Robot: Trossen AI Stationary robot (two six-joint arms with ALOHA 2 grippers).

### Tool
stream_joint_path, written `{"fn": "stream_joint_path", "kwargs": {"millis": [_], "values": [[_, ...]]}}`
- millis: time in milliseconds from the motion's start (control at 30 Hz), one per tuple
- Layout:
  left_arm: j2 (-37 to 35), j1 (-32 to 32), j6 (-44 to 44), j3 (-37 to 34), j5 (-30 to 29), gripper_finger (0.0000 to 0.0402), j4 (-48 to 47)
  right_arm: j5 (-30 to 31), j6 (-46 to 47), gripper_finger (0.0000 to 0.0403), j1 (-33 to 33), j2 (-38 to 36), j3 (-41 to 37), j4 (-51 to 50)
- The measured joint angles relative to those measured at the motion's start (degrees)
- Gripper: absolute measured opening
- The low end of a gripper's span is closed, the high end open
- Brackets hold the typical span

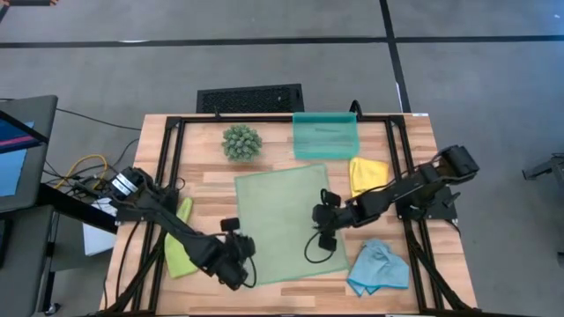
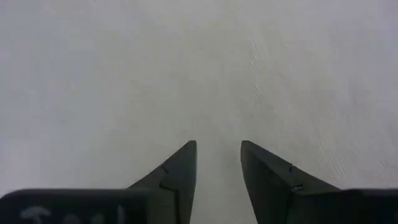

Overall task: Roll microfiber towels into tight, uniform cylinder then place into a basket
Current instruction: Roll the dark green microfiber cloth

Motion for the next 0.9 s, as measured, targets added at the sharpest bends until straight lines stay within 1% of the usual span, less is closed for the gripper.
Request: {"fn": "stream_joint_path", "kwargs": {"millis": [67,133,267,400,467,533,600,633,700,800,900], "values": [[0.2,0.1,-0.5,0.2,-5.3,0.0047,-1.5,0.2,0.0,0.0142,1.2,-2.1,0.1,0.0],[0.2,1.1,-0.3,0.2,-7.8,0.0041,-0.8,0.3,-0.1,0.0138,2.4,-2.8,0.0,-0.5],[1.1,5.1,-1.0,-2.5,-7.3,0.0028,1.2,0.7,2.0,0.013,4.3,-3.2,0.0,-2.6],[1.6,10.0,-1.1,-7.8,-6.8,0.0014,5.9,0.9,5.0,0.0123,5.4,0.7,-0.1,-4.5],[1.6,12.7,-1.2,-10.8,-6.6,0.0007,8.3,0.8,5.5,0.0122,6.0,4.2,0.2,-3.5],[1.6,15.6,-0.1,-12.7,-7.1,0.0002,8.4,-0.2,4.1,0.0121,6.5,7.4,0.1,-2.4],[1.5,18.6,2.6,-13.8,-7.3,0.0001,8.3,-4.4,1.6,0.0122,6.6,10.0,0.9,2.2],[1.5,20.1,4.2,-13.8,-7.3,0.0001,7.8,-6.1,0.2,0.0122,6.7,11.1,1.4,4.1],[1.5,22.7,7.1,-13.5,-7.6,0.0002,7.6,-7.7,-2.6,0.0122,6.7,12.4,3.0,6.8],[1.3,25.4,9.8,-11.2,-9.2,0.0001,4.0,-7.1,-3.0,0.012,6.1,12.6,5.8,6.1],[1.2,26.2,10.2,-8.7,-11.7,0.0,0.3,-5.7,-2.4,0.0119,5.5,10.0,8.0,5.2]]}}
